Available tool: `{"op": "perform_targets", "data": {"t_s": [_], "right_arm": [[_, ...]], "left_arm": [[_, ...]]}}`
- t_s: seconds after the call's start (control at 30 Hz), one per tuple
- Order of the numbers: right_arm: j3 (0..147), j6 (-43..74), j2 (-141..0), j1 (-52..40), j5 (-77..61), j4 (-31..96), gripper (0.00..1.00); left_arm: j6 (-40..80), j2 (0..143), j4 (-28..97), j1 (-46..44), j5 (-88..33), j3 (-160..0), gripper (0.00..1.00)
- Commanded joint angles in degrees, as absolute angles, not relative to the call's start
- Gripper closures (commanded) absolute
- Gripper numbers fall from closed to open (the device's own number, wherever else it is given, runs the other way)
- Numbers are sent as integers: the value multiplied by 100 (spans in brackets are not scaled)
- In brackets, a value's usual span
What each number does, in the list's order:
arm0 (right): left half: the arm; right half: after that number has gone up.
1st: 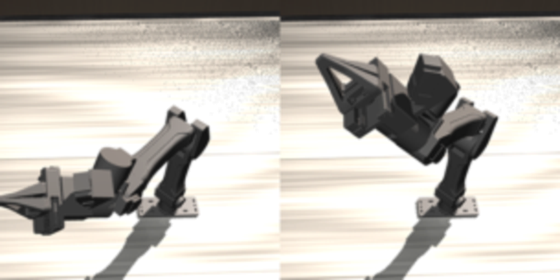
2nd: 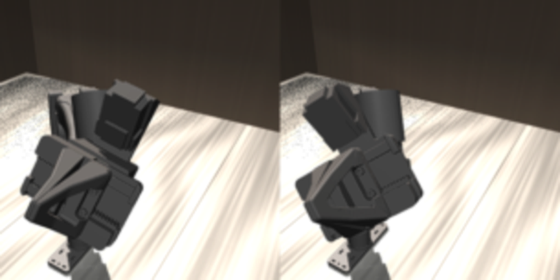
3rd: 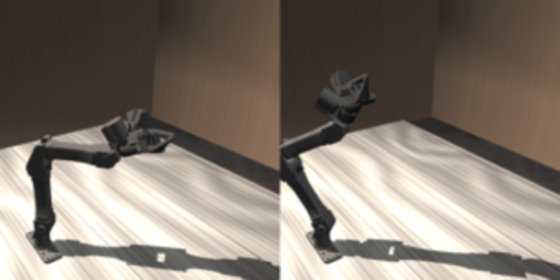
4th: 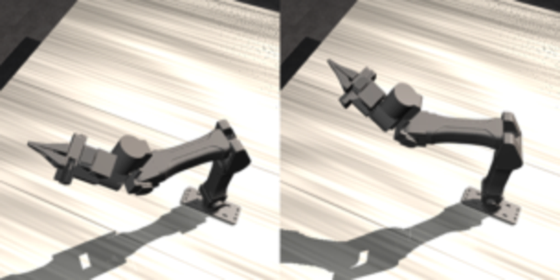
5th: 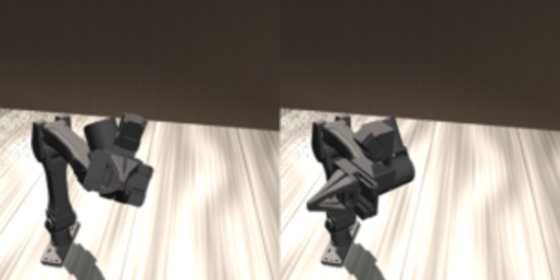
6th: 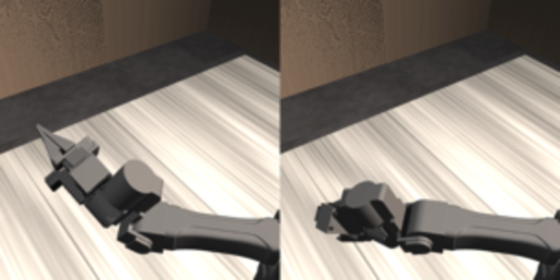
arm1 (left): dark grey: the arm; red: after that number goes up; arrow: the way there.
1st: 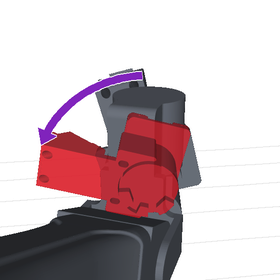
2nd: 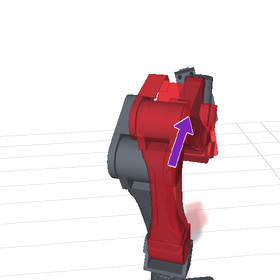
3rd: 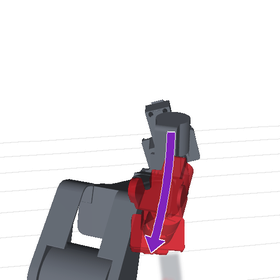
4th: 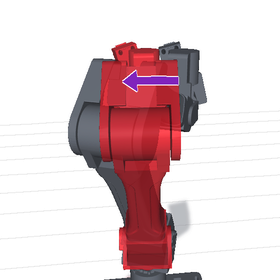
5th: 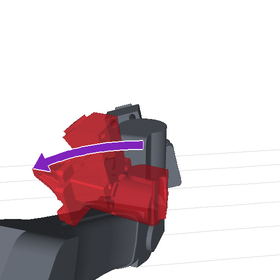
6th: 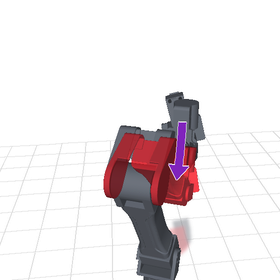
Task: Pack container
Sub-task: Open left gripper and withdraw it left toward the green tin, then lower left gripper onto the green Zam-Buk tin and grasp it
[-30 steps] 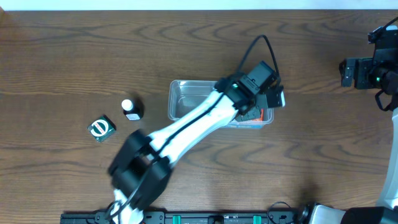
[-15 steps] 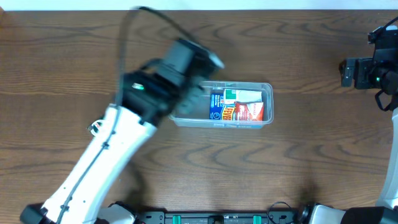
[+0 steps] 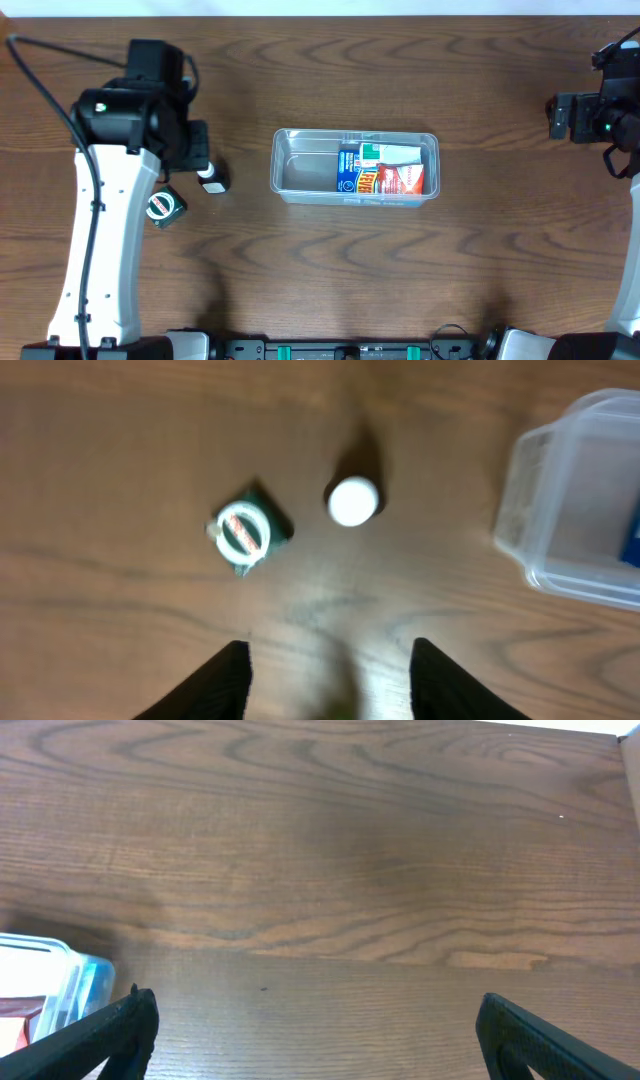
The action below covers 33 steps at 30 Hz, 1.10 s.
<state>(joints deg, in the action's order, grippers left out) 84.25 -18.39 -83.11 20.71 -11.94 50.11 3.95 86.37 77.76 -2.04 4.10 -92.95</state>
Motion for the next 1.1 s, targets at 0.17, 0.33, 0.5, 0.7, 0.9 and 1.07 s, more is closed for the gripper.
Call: {"op": "perform_targets", "data": {"t_s": [0.17,0.33,0.5,0.7,0.9,1.07], "right_arm": [[8468,-1761,-8324,2137,-1221,5017,1],[8468,-1761,-8333,2137,-1221,5017,1],[8468,-1761,-8333,2137,-1221,5017,1],[8468,-1761,-8333,2137,-1221,5017,1],[8468,-1761,-8333,2137,-1221,5017,1],[8468,-1761,-8333,2137,-1221,5017,1]], "left_arm": [[1796,8646,7540,657,38,-8414,26],[2434,8646,6882,1009,38,-7808,2],[2746,8648,6169,1308,38,-7170,2],[2779,8648,5660,1664,40,-6709,2],[2777,8650,5236,1865,40,-6237,2],[2652,8788,4757,1868,30,-5909,2]]}}
